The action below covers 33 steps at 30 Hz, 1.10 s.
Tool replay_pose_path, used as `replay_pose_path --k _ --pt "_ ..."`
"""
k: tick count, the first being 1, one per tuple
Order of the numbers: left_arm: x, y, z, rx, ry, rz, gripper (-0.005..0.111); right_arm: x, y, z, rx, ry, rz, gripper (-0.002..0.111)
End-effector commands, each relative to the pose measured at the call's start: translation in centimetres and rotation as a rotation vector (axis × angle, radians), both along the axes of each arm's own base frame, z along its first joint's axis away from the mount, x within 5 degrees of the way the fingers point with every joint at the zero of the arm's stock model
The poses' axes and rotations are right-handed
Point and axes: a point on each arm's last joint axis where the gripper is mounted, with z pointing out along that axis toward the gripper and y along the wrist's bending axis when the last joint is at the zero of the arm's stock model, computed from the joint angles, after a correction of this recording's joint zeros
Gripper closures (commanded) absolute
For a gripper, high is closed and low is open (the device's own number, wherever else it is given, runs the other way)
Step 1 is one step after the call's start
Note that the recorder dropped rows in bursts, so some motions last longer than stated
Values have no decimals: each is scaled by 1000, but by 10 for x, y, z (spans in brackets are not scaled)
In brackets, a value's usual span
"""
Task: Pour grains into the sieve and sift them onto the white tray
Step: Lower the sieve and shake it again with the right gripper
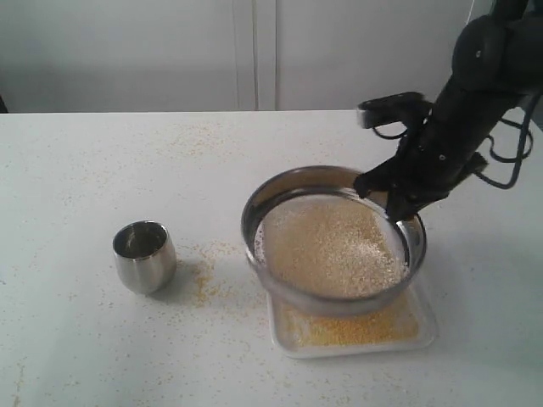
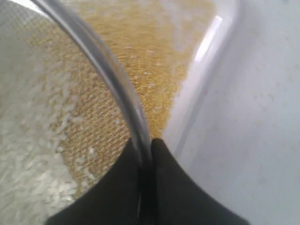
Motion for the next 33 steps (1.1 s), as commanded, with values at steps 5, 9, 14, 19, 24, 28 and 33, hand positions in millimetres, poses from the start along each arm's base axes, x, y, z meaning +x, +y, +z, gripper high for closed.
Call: replay_pose_path --k 5,9,14,19,24,28,33 --pt "-2 1 -1 -7 3 7 107 -3 4 6 95 -11 235 108" --pt "-2 1 -1 -7 3 7 107 18 -30 6 47 -92 -439 108" --pt "-2 1 -1 -7 3 7 107 -4 0 0 30 18 293 108" --pt "-2 1 -1 -7 3 7 107 16 -26 3 15 -64 -364 108" --pt "-2 1 -1 -7 3 7 107 -7 9 3 77 12 338 108" --pt "-2 1 -1 -7 3 7 107 17 -23 3 7 -84 -384 108" --pt "-2 1 -1 -7 3 7 107 -9 10 3 79 12 384 108"
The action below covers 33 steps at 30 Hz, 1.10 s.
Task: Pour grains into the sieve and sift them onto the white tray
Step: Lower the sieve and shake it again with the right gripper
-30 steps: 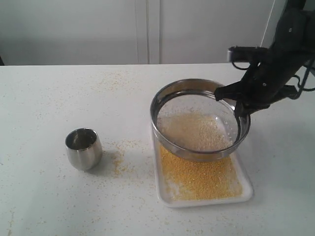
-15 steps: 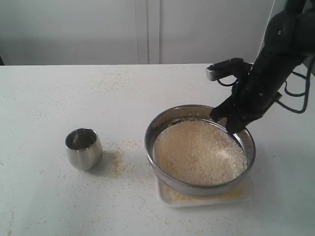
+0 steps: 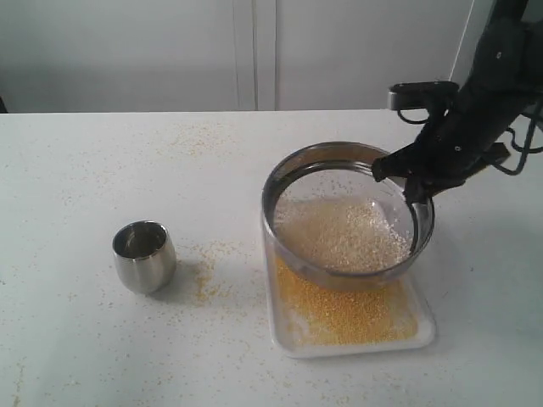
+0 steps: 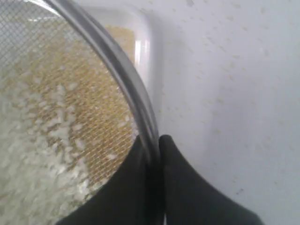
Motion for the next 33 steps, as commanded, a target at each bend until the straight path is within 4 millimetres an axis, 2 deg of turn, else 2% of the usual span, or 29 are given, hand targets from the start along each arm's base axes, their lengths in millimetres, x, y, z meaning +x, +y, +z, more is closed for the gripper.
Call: replay_pose_path --k 1,3,4,5,7,9,10,11,13,14,15,16,17,19,20,21,23,24,25,27,29,30,31,33 --pt "-2 1 -1 -5 3 7 107 -20 23 6 59 67 443 108" --pt "-2 1 -1 -5 3 7 107 -1 3 7 27 -13 4 108" --pt "-2 1 -1 -5 3 7 107 1 -4 7 43 -10 -190 108" --pt "-2 1 -1 -5 3 7 107 2 -5 7 54 -4 -229 108" --pt "-2 1 -1 -5 3 7 107 -5 11 6 84 32 -6 108" --pt "-2 1 -1 -5 3 7 107 -22 29 7 105 84 445 108" --pt "-2 1 -1 -5 3 7 107 -24 28 6 83 94 497 108" --pt "-2 1 -1 -5 3 7 107 -19 23 6 52 80 358 108" --pt "-2 1 -1 -5 3 7 107 -2 2 7 6 -9 -99 108" --pt "-2 1 -1 -5 3 7 107 1 -3 8 8 -19 -215 108" --pt "-2 1 -1 -5 3 7 107 1 -1 8 24 -15 -199 108" --pt "-2 1 -1 -5 3 7 107 -3 9 8 46 2 -68 108" --pt "-2 1 -1 -5 3 7 107 -11 22 7 78 38 124 108" --pt "-2 1 -1 -5 3 7 107 -23 32 6 85 70 481 108" --pt "-2 1 -1 -5 3 7 107 -22 31 6 70 75 465 108" --pt "-2 1 -1 -5 3 7 107 -17 26 6 44 48 360 108" --pt "-2 1 -1 -5 3 7 107 -1 5 6 10 -23 -22 108" --pt "-2 1 -1 -5 3 7 107 1 1 7 38 -16 -183 108" --pt "-2 1 -1 -5 3 7 107 1 2 7 49 -10 -201 108" --pt "-2 1 -1 -5 3 7 107 -9 19 6 76 37 64 108" --pt "-2 1 -1 -5 3 7 107 -23 30 6 68 76 468 108" --pt "-2 1 -1 -5 3 7 107 -22 28 5 45 84 453 108" --pt "-2 1 -1 -5 3 7 107 -14 18 5 2 48 291 108" --pt "-2 1 -1 -5 3 7 107 0 -4 6 1 -6 -171 108"
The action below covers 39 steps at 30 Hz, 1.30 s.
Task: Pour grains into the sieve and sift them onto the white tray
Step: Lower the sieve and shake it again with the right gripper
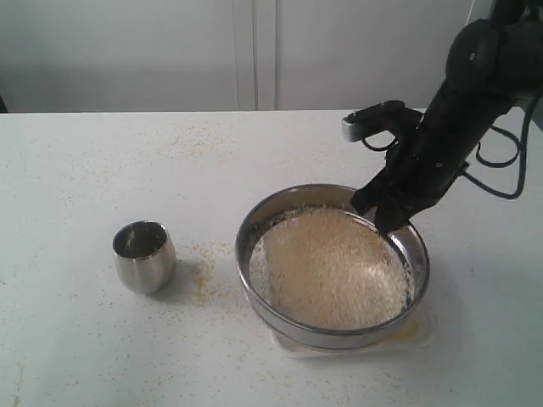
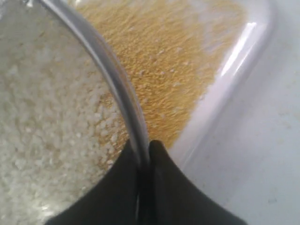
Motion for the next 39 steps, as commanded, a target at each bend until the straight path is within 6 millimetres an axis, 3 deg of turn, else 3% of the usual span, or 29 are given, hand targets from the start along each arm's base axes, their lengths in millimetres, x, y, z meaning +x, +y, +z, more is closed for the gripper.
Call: replay_pose_path --k 1,3,6,7,10,11,13,14,15,17,18,19,20,21,22,24,25,26,27,28,29,31,32,33,35,37,38,39 --pt "-2 1 -1 -5 3 7 107 18 -31 8 -15 -94 -567 108" --pt "-2 1 -1 -5 3 7 107 15 -20 8 38 -67 -425 108" --pt "-2 1 -1 -5 3 7 107 -5 2 9 87 3 154 108" --pt "-2 1 -1 -5 3 7 107 -5 -1 8 61 7 130 108" --pt "-2 1 -1 -5 3 7 107 14 -30 8 8 -53 -446 108" --pt "-2 1 -1 -5 3 7 107 16 -33 8 23 -47 -545 108" --pt "-2 1 -1 -5 3 7 107 13 -21 9 77 -30 -394 108" --pt "-2 1 -1 -5 3 7 107 -1 -2 10 111 -4 53 108" --pt "-2 1 -1 -5 3 7 107 -5 -1 10 98 -4 169 108" --pt "-2 1 -1 -5 3 7 107 13 -31 8 -21 -72 -237 108" --pt "-2 1 -1 -5 3 7 107 17 -43 8 -2 -55 -565 108" --pt "-2 1 -1 -5 3 7 107 16 -40 8 9 -51 -505 108" --pt "-2 1 -1 -5 3 7 107 5 -15 9 58 -4 -150 108" --pt "-2 1 -1 -5 3 7 107 -6 -7 9 53 16 185 108" --pt "-2 1 -1 -5 3 7 107 -3 -11 9 31 -2 127 108" --pt "-2 1 -1 -5 3 7 107 19 -41 12 5 -101 -500 108" --pt "-2 1 -1 -5 3 7 107 20 -41 12 42 -92 -579 108" --pt "-2 1 -1 -5 3 7 107 16 -26 12 67 -77 -379 108" --pt "-2 1 -1 -5 3 7 107 5 -6 11 109 -43 -36 108" --pt "-2 1 -1 -5 3 7 107 -4 0 11 102 -14 165 108" --pt "-2 1 -1 -5 3 7 107 2 -8 10 34 -41 32 108" --pt "-2 1 -1 -5 3 7 107 16 -30 11 -9 -102 -425 108" --pt "-2 1 -1 -5 3 7 107 18 -33 13 0 -107 -536 108" --pt "-2 1 -1 -5 3 7 107 17 -30 13 16 -108 -524 108" --pt "-2 1 -1 -5 3 7 107 10 -6 13 57 -87 -257 108" --pt "-2 1 -1 -5 3 7 107 -9 14 12 62 -38 223 108" --pt "-2 1 -1 -5 3 7 107 -11 12 11 36 -19 245 108" --pt "-2 1 -1 -5 3 7 107 -3 5 13 -14 -71 100 108"
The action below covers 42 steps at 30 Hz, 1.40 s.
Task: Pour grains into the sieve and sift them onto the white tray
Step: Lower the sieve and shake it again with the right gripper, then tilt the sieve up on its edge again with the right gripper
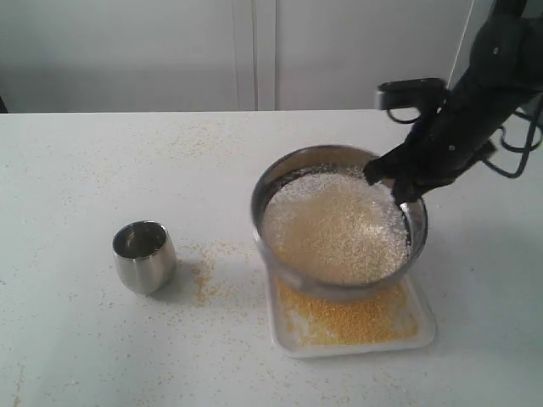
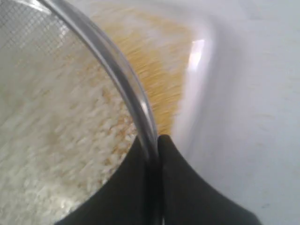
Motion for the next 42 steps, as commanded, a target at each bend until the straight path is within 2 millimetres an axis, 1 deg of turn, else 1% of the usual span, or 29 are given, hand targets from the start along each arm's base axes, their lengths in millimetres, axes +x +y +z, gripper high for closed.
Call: replay_pose_path --k 1,3,4,6,8,9,11,13,14,15,19,21,23,24,25,26,27,28,29,31,32,33,35,36,38,39,40,41,42 --pt "-2 1 -1 -5 3 7 107 -1 0 10 -56 -51 -50 108" --pt "-2 1 -1 -5 3 7 107 7 -18 15 -45 -102 -415 108" --pt "-2 1 -1 -5 3 7 107 7 -17 17 -21 -101 -456 108" --pt "-2 1 -1 -5 3 7 107 2 1 17 17 -77 -254 108" --pt "-2 1 -1 -5 3 7 107 -17 24 16 37 -10 225 108" --pt "-2 1 -1 -5 3 7 107 -23 28 15 44 14 365 108" --pt "-2 1 -1 -5 3 7 107 -14 18 15 -14 -23 191 108" --pt "-2 1 -1 -5 3 7 107 1 -4 17 -47 -80 -258 108" --pt "-2 1 -1 -5 3 7 107 2 -8 17 -35 -74 -387 108" --pt "-2 1 -1 -5 3 7 107 1 -7 17 -20 -63 -390 108" --pt "-2 1 -1 -5 3 7 107 -24 26 15 57 44 339 108" --pt "-2 1 -1 -5 3 7 107 -10 8 16 -8 -16 75 108" --pt "-2 1 -1 -5 3 7 107 2 -19 18 -41 -63 -412 108" --pt "-2 1 -1 -5 3 7 107 3 -22 18 -39 -64 -470 108" --pt "-2 1 -1 -5 3 7 107 2 -18 18 -25 -55 -402 108" --pt "-2 1 -1 -5 3 7 107 -3 -7 17 -2 -24 -231 108" --pt "-2 1 -1 -5 3 7 107 -18 13 14 76 51 246 108" --pt "-2 1 -1 -5 3 7 107 -24 15 13 85 88 334 108" --pt "-2 1 -1 -5 3 7 107 -10 -2 13 22 37 21 108" --pt "-2 1 -1 -5 3 7 107 5 -24 15 -15 -51 -402 108" --pt "-2 1 -1 -5 3 7 107 5 -23 15 -6 -50 -389 108" --pt "-2 1 -1 -5 3 7 107 -5 -4 14 41 7 -106 108" --pt "-2 1 -1 -5 3 7 107 -20 8 15 87 63 299 108" --pt "-2 1 -1 -5 3 7 107 -5 -6 16 58 -13 44 108" --pt "-2 1 -1 -5 3 7 107 6 -19 18 108 -43 -358 108" --pt "-2 1 -1 -5 3 7 107 6 -16 18 115 -44 -316 108" --pt "-2 1 -1 -5 3 7 107 0 -6 18 101 -44 -106 108" --pt "-2 1 -1 -5 3 7 107 -3 -3 19 96 -34 -17 108" --pt "-2 1 -1 -5 3 7 107 -3 -3 21 101 -40 -33 108"
